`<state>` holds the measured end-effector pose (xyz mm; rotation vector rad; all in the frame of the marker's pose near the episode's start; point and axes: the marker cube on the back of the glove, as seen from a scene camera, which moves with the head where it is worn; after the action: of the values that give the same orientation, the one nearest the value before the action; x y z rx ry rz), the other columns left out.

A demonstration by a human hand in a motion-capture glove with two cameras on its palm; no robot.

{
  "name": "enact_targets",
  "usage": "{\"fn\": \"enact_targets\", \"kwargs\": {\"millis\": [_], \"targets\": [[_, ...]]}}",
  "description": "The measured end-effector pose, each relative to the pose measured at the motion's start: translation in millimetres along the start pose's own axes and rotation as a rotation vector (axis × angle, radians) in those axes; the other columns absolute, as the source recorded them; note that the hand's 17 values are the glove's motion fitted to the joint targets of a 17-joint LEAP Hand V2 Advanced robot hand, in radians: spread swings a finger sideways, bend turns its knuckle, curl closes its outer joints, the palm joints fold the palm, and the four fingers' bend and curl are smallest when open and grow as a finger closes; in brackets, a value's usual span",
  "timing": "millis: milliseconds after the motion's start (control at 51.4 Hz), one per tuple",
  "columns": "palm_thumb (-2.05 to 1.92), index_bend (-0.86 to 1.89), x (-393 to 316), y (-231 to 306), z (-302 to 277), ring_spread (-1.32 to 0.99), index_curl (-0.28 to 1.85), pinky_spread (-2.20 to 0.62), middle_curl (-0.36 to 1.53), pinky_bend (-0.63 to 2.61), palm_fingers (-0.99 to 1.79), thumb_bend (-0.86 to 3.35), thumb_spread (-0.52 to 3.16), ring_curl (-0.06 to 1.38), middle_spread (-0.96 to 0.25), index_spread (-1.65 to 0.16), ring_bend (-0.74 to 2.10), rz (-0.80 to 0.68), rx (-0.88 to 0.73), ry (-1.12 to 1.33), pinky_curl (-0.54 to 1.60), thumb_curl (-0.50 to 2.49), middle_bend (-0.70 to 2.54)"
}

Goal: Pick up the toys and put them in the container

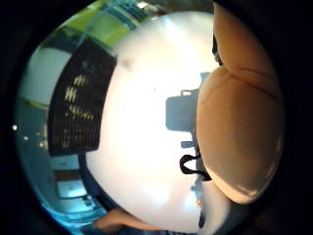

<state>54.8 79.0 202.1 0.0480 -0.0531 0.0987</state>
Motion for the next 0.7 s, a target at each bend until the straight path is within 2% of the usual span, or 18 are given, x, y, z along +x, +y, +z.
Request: {"fn": "enact_targets", "kwargs": {"millis": [175, 292, 565, 701], "targets": [[0.58, 0.15, 0.4, -16.2, -25.8, -0.37, 0.06, -0.39, 0.48, 1.31, 0.89, 0.25, 1.17, 0.48, -0.3, -0.36, 1.27, 0.013, -0.077, -0.028, 0.37, 0.43, 0.59], [0.63, 0.14, -5.6, -33.9, -64.3, -0.39, 0.06, -0.4, 0.5, 1.28, 0.9, 0.25, 1.09, 0.48, -0.35, -0.36, 1.26, 0.012, -0.094, -0.012, 0.38, 0.49, 0.61], [0.67, 0.12, -32.3, -91.0, -203.1, -0.42, 0.03, -0.41, 0.57, 1.26, 0.87, 0.21, 0.94, 0.49, -0.42, -0.37, 1.24, 0.003, 0.077, 0.007, 0.41, 0.62, 0.61], [0.67, 0.12, -51.3, -112.5, -240.7, -0.43, 0.02, -0.42, 0.6, 1.25, 0.86, 0.19, 0.91, 0.49, -0.44, -0.37, 1.24, 0.0, 0.111, -0.007, 0.41, 0.66, 0.61]]}}
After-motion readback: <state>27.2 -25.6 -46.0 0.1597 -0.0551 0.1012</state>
